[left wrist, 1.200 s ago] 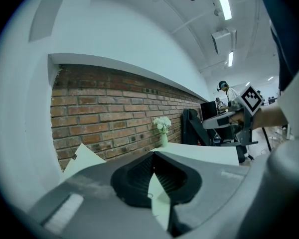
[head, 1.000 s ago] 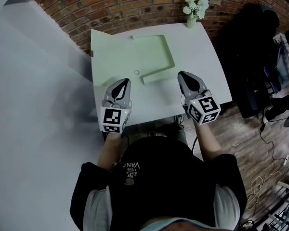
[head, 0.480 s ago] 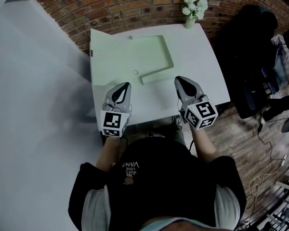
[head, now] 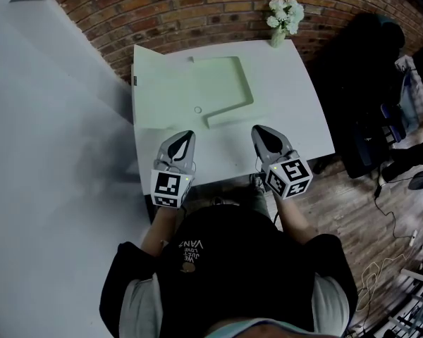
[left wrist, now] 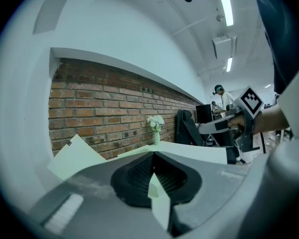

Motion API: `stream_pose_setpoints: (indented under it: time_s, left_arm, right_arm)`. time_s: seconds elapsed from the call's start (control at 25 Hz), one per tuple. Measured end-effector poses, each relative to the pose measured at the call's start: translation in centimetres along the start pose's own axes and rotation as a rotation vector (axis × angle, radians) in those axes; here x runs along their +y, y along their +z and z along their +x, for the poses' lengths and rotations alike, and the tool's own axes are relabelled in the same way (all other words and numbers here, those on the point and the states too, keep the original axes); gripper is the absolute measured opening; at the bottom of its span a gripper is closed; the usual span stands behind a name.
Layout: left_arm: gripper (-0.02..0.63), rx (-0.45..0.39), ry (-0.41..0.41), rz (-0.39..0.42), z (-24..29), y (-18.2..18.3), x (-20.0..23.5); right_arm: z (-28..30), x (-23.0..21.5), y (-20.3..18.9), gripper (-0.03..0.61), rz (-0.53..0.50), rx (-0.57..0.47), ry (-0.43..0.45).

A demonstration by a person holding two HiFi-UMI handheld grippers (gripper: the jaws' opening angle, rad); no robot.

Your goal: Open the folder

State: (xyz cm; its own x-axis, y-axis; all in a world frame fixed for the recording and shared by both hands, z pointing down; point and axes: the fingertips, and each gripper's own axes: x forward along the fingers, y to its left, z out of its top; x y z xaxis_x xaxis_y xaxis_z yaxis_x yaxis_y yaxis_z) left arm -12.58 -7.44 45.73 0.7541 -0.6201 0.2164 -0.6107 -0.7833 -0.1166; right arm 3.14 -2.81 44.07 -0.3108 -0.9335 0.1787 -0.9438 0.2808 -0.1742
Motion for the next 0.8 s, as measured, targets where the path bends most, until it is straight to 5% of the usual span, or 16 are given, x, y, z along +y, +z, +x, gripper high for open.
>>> stream_pose_setpoints:
  time_s: [0.8]
  left_arm:
    - [0.002, 0.003, 0.0, -0.011, -0.1, -0.12, -0.38]
  right_arm:
    - [0.02, 0.03, -0.43, -0.003, -0.028, 0.024, -0.013]
